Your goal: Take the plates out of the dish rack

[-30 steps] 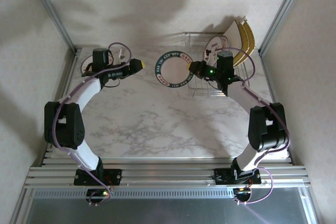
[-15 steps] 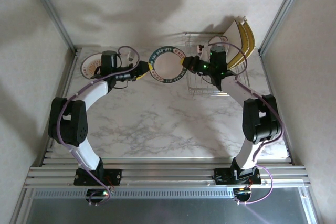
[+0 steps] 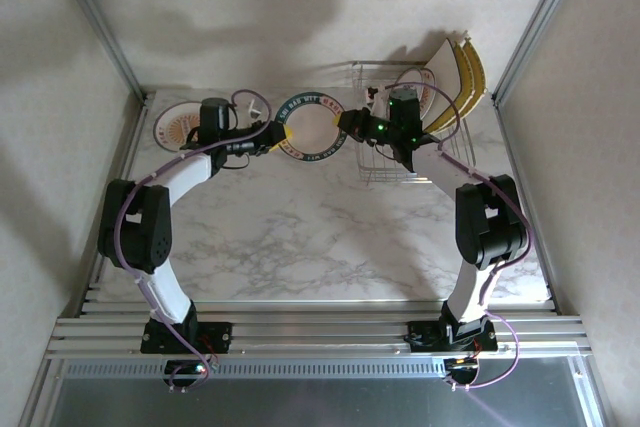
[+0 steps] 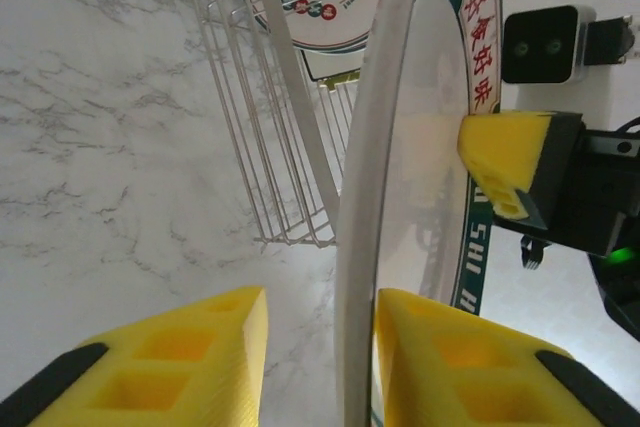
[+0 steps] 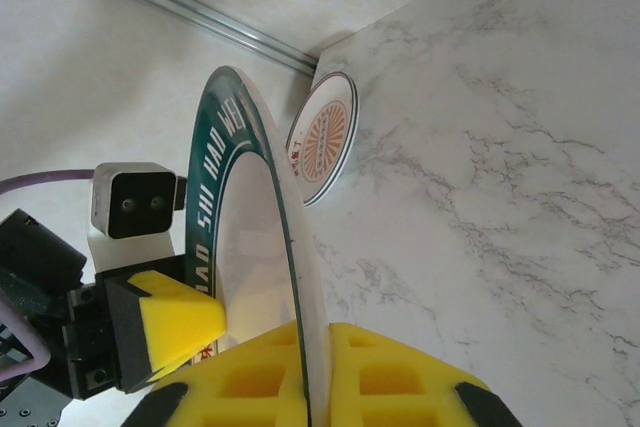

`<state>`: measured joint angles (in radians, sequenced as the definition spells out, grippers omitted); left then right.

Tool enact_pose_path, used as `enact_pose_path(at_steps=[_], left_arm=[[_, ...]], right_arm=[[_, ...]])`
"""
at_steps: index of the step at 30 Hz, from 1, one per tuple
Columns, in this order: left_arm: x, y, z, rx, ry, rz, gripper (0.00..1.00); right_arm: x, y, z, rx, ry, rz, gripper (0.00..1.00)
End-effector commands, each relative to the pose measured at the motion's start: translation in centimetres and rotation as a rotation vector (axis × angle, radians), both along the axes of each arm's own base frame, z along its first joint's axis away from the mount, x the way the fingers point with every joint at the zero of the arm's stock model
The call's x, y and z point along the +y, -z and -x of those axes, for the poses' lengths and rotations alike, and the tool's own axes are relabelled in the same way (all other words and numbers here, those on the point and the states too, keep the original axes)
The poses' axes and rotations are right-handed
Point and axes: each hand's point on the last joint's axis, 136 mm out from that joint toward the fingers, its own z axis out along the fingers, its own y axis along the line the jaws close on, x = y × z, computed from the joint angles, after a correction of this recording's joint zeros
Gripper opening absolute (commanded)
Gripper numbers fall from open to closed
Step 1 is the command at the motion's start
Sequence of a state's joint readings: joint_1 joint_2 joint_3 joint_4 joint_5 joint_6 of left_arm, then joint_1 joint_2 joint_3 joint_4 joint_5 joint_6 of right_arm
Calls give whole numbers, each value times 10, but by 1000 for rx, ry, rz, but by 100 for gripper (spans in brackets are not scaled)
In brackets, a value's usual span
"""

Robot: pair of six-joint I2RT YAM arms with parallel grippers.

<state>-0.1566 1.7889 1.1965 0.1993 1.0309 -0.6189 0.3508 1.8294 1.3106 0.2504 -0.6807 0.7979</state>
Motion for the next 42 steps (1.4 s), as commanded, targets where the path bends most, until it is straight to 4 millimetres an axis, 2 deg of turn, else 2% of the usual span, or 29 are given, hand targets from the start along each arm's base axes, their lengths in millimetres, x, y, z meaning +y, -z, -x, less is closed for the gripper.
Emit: enact_pose_path(at_steps=[1, 5, 6, 8, 9, 12, 15, 18, 20, 26, 28, 32, 38, 42], left_arm=[[-3, -8, -5, -34, 10, 7, 21], [-3, -9, -5, -35, 8, 8, 6], [-3, -10, -5, -35, 8, 9, 0], [-4, -11, -5, -36, 8, 13, 0], [-4, -11, -5, -35, 7, 16, 0], [-4, -14, -6, -41, 3, 33, 0], [-4, -19, -8, -49, -4, 57, 0], [-3, -20, -9, -37, -10, 72, 0], [-3, -25, -11, -63, -13, 80, 0], [11, -23, -18, -62, -63, 72, 0], [24, -21, -22, -59, -119, 67, 0], [65, -15, -29, -45, -284, 55, 0], [146, -13, -30, -44, -572, 25, 0], [204, -5, -23, -24, -764, 25, 0]], right_arm=[[10, -31, 0, -82, -41, -53, 0], [9, -29, 0, -74, -37, -48, 0], [9, -27, 1, -70, -37, -47, 0], [9, -27, 1, -67, -35, -44, 0], [9, -27, 0, -65, -34, -41, 3], [8, -25, 0, -59, -30, -28, 26], [6, -23, -1, -46, -21, 10, 66], [0, -21, -2, -41, -1, 64, 90], [-5, -22, -1, -48, 14, 104, 99], [-42, -26, 1, -53, 118, 307, 99], [-58, -31, 6, -63, 158, 391, 99], [-100, -39, 26, -50, 253, 590, 99], [-169, -45, 63, 3, 378, 861, 99], [-207, -43, 81, 27, 445, 990, 99]])
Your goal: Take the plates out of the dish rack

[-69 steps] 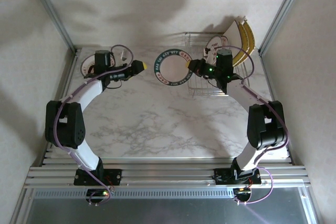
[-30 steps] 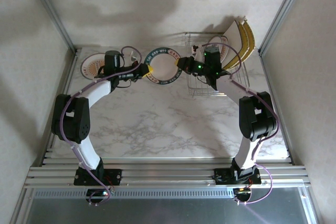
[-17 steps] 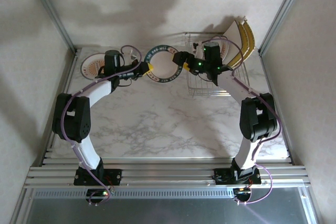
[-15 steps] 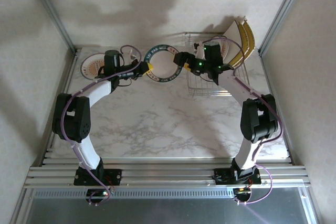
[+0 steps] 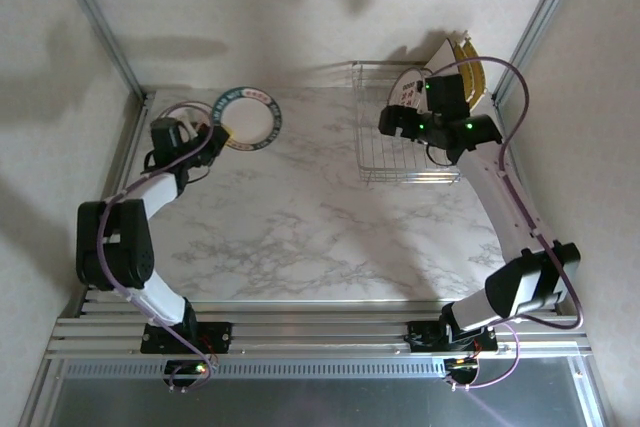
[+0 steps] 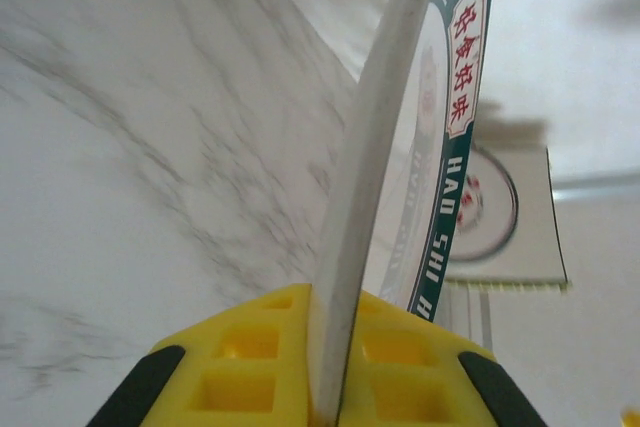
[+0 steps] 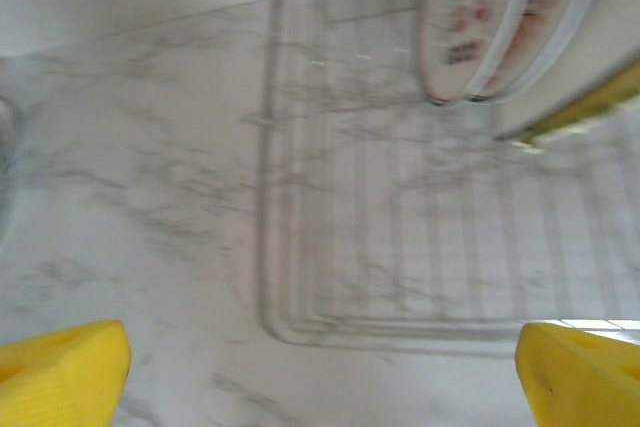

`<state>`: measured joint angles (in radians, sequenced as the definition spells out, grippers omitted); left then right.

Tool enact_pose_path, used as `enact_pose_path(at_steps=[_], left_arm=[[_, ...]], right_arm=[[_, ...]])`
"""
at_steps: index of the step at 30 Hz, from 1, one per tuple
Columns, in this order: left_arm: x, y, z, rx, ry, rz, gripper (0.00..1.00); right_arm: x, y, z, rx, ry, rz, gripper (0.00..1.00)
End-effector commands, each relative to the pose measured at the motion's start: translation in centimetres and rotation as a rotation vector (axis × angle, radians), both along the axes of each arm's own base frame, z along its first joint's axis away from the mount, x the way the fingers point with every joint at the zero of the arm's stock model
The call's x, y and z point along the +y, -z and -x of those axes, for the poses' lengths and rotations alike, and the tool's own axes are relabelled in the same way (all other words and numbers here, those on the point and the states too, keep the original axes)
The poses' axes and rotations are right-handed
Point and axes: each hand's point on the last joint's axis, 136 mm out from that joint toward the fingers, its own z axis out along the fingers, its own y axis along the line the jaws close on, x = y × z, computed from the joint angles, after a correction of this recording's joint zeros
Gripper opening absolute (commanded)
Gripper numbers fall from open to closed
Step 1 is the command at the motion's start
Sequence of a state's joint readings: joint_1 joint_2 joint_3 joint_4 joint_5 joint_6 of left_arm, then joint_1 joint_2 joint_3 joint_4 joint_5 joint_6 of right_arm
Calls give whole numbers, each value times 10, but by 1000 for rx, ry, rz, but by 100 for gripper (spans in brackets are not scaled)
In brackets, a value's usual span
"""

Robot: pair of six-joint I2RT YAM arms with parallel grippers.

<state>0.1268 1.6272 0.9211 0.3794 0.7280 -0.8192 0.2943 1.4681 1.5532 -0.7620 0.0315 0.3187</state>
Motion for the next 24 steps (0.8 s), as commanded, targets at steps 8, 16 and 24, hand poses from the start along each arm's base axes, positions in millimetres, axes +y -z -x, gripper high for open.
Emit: enact_pose_path(at_steps=[8, 16, 24], left_arm=[[109, -6, -10, -52, -354, -13, 0], [145, 23, -17, 6, -454, -33, 0], [159, 46, -29, 56, -488, -50, 0]], right_arm=[[-56, 23, 30, 100, 72, 211, 99], [-69, 37, 26, 205, 78, 317, 99], [-75, 54, 27, 237, 81, 323, 99]])
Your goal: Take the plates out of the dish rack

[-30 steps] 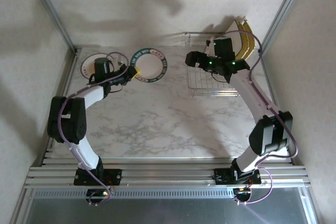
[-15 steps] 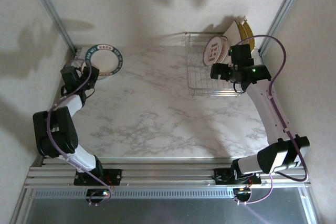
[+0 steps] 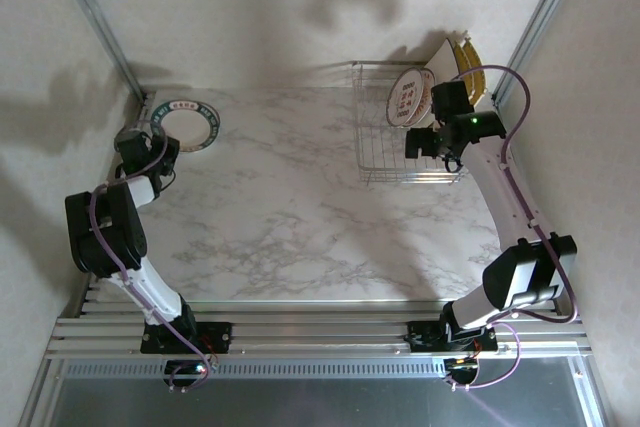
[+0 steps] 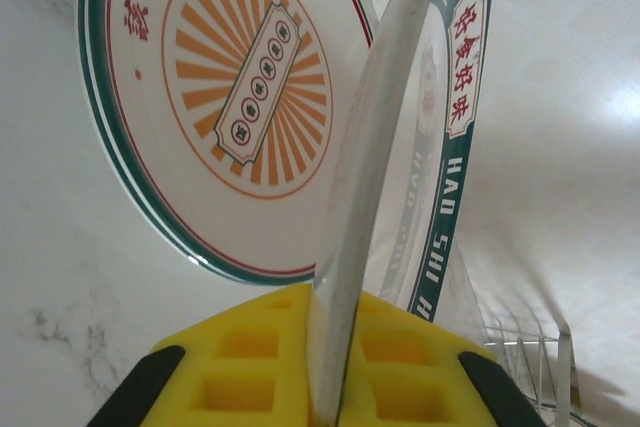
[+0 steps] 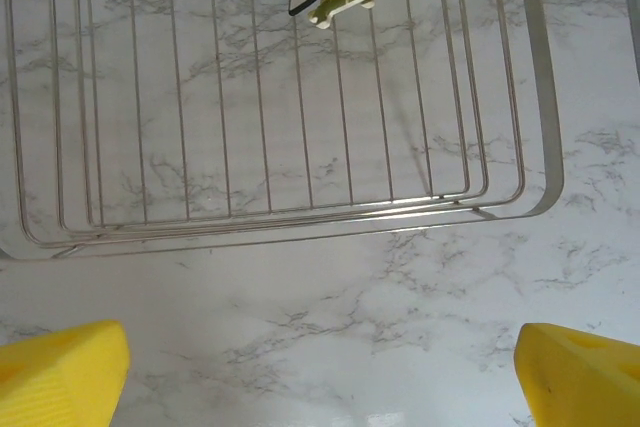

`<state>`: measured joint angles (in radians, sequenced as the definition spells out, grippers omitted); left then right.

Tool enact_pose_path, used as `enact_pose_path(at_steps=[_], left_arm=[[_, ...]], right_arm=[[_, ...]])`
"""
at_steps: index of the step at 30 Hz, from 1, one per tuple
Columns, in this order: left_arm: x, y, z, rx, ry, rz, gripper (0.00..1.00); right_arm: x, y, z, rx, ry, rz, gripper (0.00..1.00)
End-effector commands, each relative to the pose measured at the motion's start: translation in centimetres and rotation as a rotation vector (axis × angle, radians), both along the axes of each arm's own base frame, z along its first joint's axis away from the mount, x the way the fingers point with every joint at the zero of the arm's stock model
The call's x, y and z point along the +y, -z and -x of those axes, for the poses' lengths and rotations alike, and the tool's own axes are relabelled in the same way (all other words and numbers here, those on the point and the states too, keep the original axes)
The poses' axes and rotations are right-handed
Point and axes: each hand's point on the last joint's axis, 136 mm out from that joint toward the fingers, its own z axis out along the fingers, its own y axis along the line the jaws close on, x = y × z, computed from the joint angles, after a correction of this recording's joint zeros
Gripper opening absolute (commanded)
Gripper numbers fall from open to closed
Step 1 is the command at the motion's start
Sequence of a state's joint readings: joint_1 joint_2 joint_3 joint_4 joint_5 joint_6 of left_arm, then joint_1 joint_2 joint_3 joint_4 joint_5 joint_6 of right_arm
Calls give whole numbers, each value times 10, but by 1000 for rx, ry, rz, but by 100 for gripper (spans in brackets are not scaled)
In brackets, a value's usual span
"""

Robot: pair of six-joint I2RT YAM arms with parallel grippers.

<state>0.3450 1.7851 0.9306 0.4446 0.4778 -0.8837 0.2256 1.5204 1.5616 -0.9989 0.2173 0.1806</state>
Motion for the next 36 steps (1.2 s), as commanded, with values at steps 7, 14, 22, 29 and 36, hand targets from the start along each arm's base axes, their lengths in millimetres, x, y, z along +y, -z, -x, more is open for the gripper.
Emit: enact_pose_path(at_steps=[7, 14, 22, 29, 36], left_arm=[[20, -5, -26, -35, -40, -44, 0], [21, 14, -37, -19, -44, 5, 0], [24, 27, -52, 3, -31, 15, 0], [18, 41, -64, 23, 15, 55, 0], [15, 45, -70, 68, 51, 25, 14]], right_arm=[[-6, 12, -5, 24, -5, -5, 99], [-4, 15, -10, 27, -12, -8, 99], [-6, 20, -10, 30, -7, 0, 99], [-5, 24, -11, 37, -2, -3, 99], [-6, 27, -12, 33, 1, -1, 99]])
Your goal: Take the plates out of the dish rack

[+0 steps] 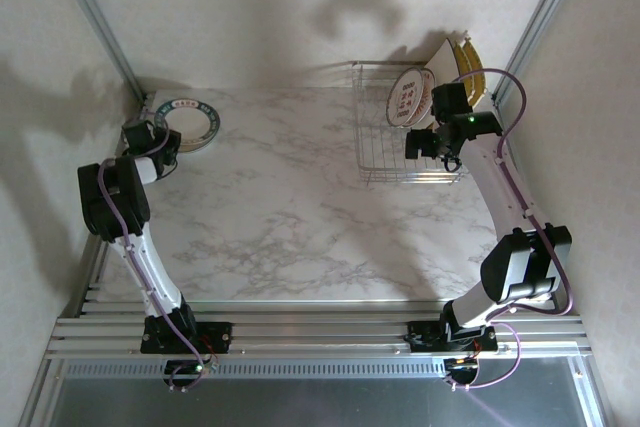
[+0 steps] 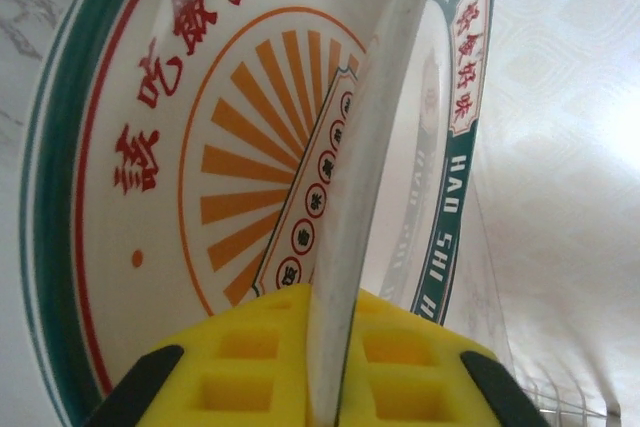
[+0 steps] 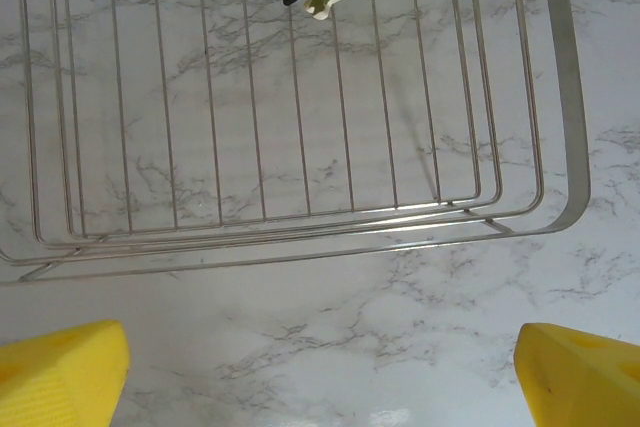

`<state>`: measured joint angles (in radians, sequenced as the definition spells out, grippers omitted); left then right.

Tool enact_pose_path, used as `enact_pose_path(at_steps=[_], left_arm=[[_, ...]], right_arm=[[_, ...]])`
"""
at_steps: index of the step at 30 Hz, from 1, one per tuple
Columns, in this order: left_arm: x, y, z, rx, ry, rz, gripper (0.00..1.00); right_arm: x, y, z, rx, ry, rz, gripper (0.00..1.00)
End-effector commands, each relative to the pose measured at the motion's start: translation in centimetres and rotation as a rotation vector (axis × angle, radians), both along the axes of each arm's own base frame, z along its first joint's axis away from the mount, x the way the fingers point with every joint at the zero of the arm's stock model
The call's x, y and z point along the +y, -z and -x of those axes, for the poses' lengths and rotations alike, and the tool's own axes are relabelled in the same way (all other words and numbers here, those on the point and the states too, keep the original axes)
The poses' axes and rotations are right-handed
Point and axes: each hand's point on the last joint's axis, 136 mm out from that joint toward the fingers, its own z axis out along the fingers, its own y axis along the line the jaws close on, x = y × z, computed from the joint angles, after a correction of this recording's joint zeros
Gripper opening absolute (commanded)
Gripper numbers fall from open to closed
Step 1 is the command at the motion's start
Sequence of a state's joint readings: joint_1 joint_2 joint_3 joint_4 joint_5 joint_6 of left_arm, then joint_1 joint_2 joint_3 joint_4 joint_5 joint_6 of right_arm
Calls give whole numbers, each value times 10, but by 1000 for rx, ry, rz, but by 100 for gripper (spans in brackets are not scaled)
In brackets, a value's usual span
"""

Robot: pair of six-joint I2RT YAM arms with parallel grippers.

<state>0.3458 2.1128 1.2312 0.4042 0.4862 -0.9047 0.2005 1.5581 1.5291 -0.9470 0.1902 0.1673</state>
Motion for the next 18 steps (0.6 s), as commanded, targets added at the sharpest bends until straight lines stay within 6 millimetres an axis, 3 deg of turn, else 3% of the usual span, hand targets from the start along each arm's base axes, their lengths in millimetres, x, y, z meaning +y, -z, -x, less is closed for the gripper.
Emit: enact_pose_path(at_steps=[1, 11, 18], left_arm=[[-7, -5, -4, 19, 61, -34, 19], [-6, 9, 2, 156, 165, -165, 40], [-1, 11, 13, 263, 238, -303, 62]], right_arm=[[-3, 7, -1, 12, 1, 10, 99], [-1, -11, -7, -36, -6, -5, 99], [1, -17, -9, -55, -6, -17, 99]])
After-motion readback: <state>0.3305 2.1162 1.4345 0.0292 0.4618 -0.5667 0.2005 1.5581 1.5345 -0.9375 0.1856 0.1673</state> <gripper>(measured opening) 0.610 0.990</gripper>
